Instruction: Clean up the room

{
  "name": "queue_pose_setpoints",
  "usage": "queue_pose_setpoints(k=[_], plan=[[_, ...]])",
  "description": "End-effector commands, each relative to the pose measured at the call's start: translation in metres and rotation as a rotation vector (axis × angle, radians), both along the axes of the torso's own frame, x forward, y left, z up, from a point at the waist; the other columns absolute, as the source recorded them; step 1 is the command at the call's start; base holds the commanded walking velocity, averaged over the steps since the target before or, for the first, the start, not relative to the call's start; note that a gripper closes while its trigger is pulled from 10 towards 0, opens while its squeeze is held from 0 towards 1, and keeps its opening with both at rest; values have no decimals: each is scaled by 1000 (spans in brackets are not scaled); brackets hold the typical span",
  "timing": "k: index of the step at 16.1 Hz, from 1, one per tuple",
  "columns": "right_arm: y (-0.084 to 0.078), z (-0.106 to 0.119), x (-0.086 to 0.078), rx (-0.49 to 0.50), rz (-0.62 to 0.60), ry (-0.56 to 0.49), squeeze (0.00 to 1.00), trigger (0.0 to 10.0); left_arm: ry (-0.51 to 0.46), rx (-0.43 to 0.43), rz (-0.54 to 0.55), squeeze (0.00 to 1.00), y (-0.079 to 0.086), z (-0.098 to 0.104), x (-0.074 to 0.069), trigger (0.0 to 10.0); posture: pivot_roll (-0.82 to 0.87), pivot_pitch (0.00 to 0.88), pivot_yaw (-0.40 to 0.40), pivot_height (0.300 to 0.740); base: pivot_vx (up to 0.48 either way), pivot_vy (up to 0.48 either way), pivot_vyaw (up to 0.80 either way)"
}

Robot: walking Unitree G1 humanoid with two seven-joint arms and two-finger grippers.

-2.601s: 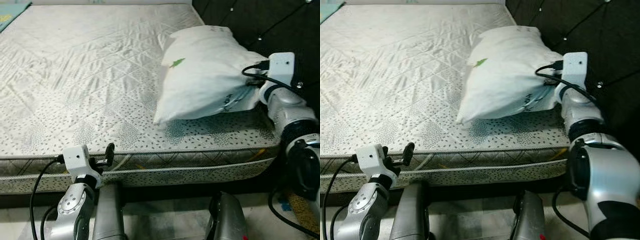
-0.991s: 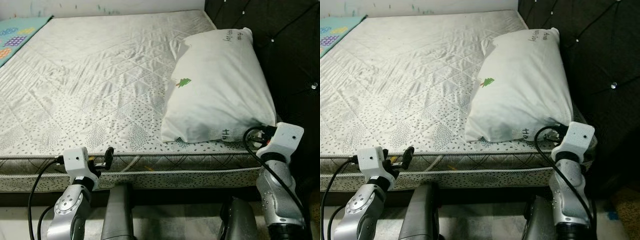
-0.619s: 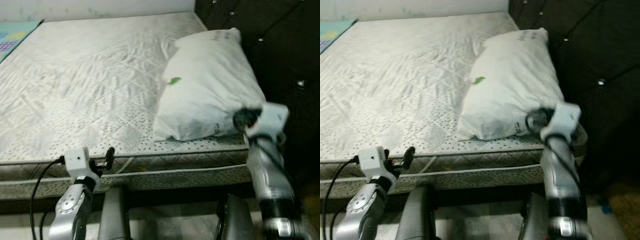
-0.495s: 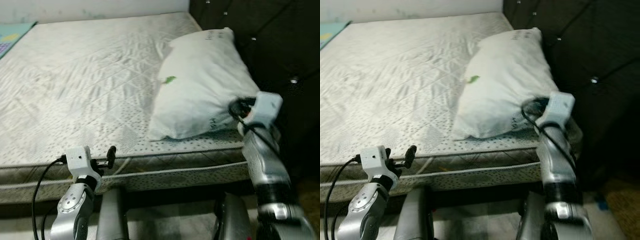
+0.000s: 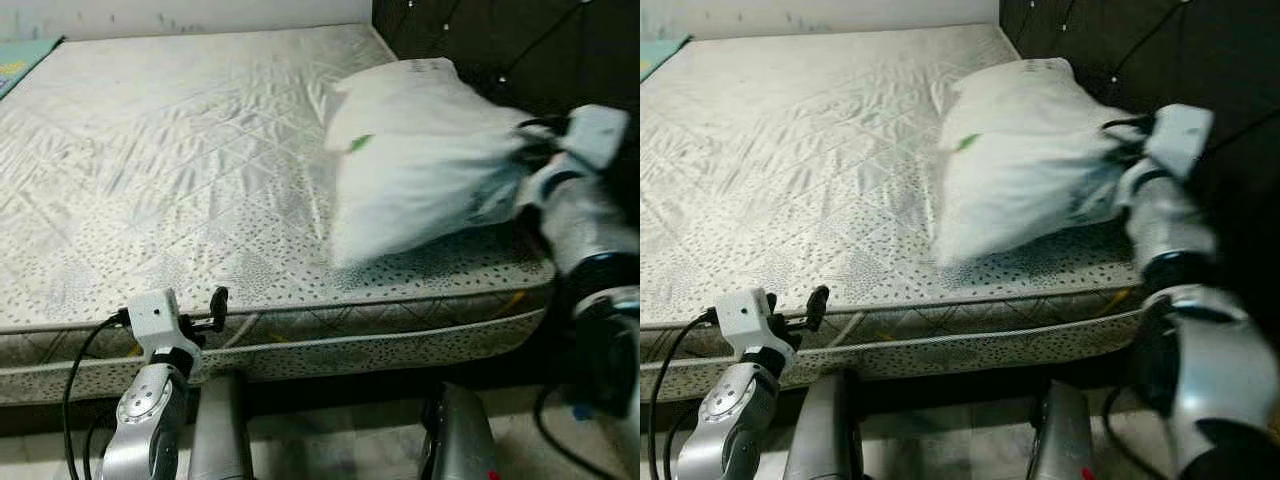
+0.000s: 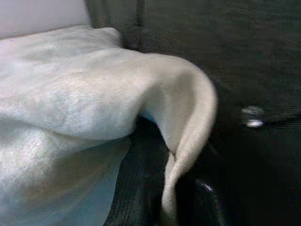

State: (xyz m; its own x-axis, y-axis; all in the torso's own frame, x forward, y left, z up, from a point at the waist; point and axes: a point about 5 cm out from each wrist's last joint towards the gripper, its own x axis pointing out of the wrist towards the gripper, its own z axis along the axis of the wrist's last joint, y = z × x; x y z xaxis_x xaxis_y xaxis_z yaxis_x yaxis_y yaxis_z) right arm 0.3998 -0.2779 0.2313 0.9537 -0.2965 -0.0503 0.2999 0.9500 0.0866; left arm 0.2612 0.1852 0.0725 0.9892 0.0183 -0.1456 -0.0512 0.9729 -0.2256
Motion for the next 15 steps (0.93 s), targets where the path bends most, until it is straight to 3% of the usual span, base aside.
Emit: queue_pose_setpoints(k=[1,4,8,11,13,15], plan=[[-14,38,-1,-16,-66,-122,0,0,5,5,12,0,2,-1,0,10000,-9,11,-16,479,0,0,0],[-32,50,-7,-41,-115,-131,0,0,2,5,17,0,3,-1,0,10000,-3,11,-18,479,0,0,0],[-54,46,-17,-63,-169,-109,0,0,4,8,18,0,5,-1,1,10000,-2,7,-12,479,0,0,0],[-54,24,-20,-111,-157,-68,0,0,6,12,16,0,5,-1,1,10000,-3,7,-8,479,0,0,0],[-68,-17,-35,-59,-213,-10,0,0,11,14,9,0,6,-2,2,10000,-4,8,4,479,0,0,0],[-72,-36,-44,-30,-234,4,0,0,14,17,6,0,7,-3,2,10000,-15,5,14,479,0,0,0]])
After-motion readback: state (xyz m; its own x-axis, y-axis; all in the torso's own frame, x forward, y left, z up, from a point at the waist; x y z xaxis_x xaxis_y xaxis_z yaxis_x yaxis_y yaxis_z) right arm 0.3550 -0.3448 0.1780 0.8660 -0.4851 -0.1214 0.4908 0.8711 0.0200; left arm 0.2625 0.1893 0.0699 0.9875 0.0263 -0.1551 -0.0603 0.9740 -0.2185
